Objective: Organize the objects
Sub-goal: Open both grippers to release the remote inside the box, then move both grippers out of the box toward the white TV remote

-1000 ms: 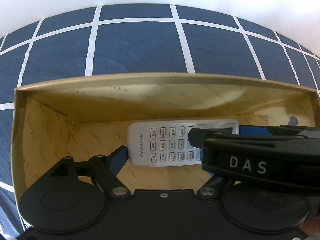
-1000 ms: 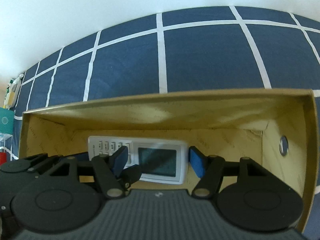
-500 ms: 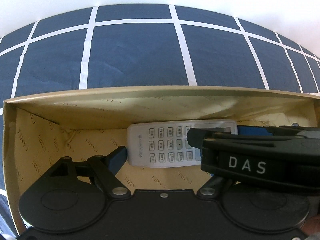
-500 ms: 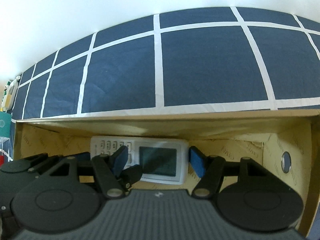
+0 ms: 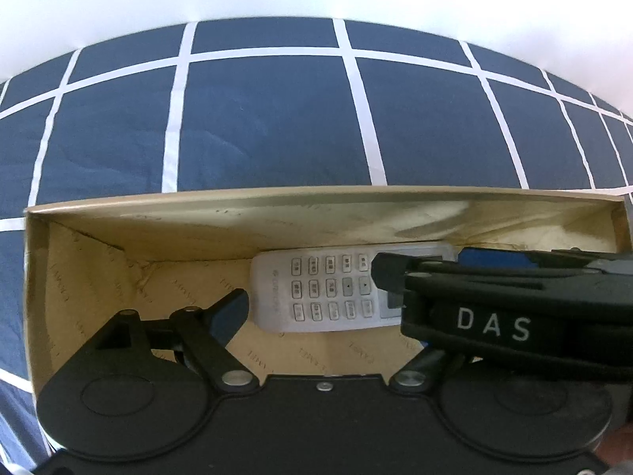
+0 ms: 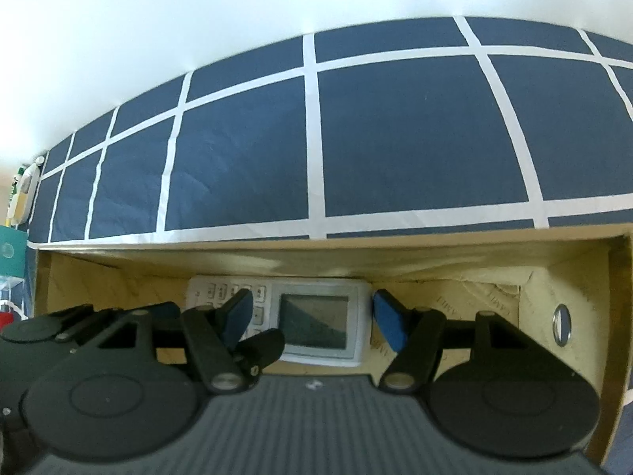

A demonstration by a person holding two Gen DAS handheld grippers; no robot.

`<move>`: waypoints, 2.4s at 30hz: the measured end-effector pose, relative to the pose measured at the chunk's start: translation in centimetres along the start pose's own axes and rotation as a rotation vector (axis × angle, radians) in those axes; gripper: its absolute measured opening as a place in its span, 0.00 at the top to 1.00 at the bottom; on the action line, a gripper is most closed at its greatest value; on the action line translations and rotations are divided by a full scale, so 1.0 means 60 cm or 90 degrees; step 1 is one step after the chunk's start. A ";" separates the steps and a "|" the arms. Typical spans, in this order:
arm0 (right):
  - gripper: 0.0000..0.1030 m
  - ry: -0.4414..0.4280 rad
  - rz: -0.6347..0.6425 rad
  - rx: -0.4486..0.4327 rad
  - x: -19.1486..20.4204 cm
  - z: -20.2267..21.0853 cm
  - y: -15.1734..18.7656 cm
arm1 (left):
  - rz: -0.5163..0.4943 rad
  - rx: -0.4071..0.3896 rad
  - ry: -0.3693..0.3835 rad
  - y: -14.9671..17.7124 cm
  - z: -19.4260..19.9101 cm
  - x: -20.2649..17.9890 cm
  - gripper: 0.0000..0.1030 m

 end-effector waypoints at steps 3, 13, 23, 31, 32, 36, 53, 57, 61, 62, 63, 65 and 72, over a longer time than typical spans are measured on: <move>0.35 0.000 0.005 -0.006 0.002 0.013 0.002 | 0.004 -0.003 -0.006 0.005 0.014 -0.001 0.18; 0.33 0.001 0.019 -0.029 0.012 0.082 0.027 | 0.008 -0.022 -0.038 0.044 0.086 -0.003 0.13; 0.07 -0.002 0.025 -0.068 0.020 0.179 0.064 | 0.003 -0.059 -0.049 0.090 0.178 -0.020 0.07; 0.00 0.003 0.039 -0.104 0.028 0.264 0.109 | -0.008 -0.101 -0.064 0.135 0.261 -0.036 0.01; 0.00 0.002 0.043 -0.106 0.030 0.276 0.117 | -0.009 -0.106 -0.065 0.142 0.272 -0.039 0.00; 0.00 0.003 0.040 -0.122 0.033 0.318 0.148 | -0.011 -0.123 -0.064 0.168 0.312 -0.049 0.00; 0.00 0.030 0.058 -0.185 0.047 0.469 0.273 | -0.022 -0.180 -0.071 0.272 0.414 -0.076 0.00; 0.00 0.039 0.057 -0.189 0.040 0.484 0.298 | -0.028 -0.177 -0.068 0.293 0.416 -0.089 0.00; 0.00 0.040 0.044 -0.193 0.023 0.494 0.319 | -0.035 -0.174 -0.068 0.308 0.413 -0.104 0.00; 0.00 0.042 0.041 -0.194 0.017 0.497 0.324 | -0.037 -0.173 -0.068 0.310 0.412 -0.109 0.00; 0.00 0.042 0.037 -0.195 0.010 0.499 0.328 | -0.040 -0.173 -0.069 0.312 0.411 -0.114 0.00; 0.00 0.045 0.029 -0.194 -0.003 0.502 0.334 | -0.044 -0.171 -0.070 0.315 0.408 -0.126 0.00; 0.00 0.054 0.008 -0.187 -0.066 0.510 0.339 | -0.054 -0.155 -0.072 0.321 0.384 -0.186 0.00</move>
Point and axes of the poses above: each gripper's, at about its wrist camera, not at the fingertips, and z roughly against the way its jaws point, x to its left, y to its underside, the point moved 5 cm from there along -z, roughly the way its jaws point
